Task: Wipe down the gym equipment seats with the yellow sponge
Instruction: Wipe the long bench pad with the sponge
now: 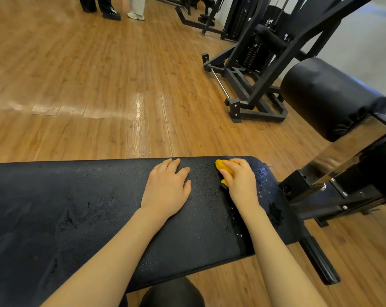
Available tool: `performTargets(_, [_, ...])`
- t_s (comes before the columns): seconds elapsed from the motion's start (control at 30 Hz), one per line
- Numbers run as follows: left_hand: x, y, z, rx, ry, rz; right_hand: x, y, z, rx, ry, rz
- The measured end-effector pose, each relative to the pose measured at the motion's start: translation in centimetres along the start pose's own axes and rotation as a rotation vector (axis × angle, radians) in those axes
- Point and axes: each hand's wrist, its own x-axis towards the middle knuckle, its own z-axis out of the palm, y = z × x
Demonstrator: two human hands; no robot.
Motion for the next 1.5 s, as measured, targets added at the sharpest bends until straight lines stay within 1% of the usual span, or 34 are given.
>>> performTargets(0.1, [0.0, 0.0, -0.1, 0.001, -0.010, -0.007, 2.5, 0.2, 0.4, -0.005, 0.017, 0.045])
performTargets(0.2, [0.0, 0.0, -0.3, -0.006, -0.021, -0.018, 2.8, 0.4, 0.5, -0.022, -0.004, 0.041])
performTargets(0.33, [-0.1, 0.1, -0.3, -0.005, -0.032, -0.024, -0.3, 1.1, -0.7, -0.066, -0.050, 0.029])
performTargets(0.43, [-0.1, 0.1, -0.1, -0.001, -0.024, -0.023, -2.6, 1.8, -0.8, -0.046, 0.013, -0.027])
performTargets(0.67, [0.0, 0.0, 0.1, 0.014, -0.031, -0.014, 3.4, 1.9, 0.6, -0.004, -0.008, 0.018])
performTargets(0.77, [0.1, -0.1, -0.1, 0.022, -0.038, -0.016, 4.4, 2.1, 0.6, -0.005, -0.021, 0.024])
performTargets(0.9, [0.0, 0.0, -0.2, 0.024, -0.049, -0.019, 1.8, 3.4, 0.2, 0.086, -0.071, 0.007])
performTargets(1.0, [0.1, 0.0, -0.1, 0.019, -0.045, -0.016, -0.8, 4.6, 0.0, 0.121, -0.020, -0.034])
performTargets(1.1, [0.1, 0.0, -0.2, 0.018, -0.036, -0.011, 0.4, 3.9, 0.2, 0.096, 0.016, -0.018])
performTargets(1.3, [0.1, 0.1, -0.4, 0.004, -0.051, -0.023, 4.5, 2.4, 0.7, 0.030, 0.002, 0.033])
performTargets(1.43, [0.0, -0.2, -0.3, 0.004, -0.065, -0.020, 2.9, 3.0, 0.4, 0.061, -0.029, 0.013])
performTargets(1.5, [0.0, -0.1, -0.2, 0.016, -0.057, -0.027, 1.2, 3.6, 0.2, 0.072, -0.017, -0.012])
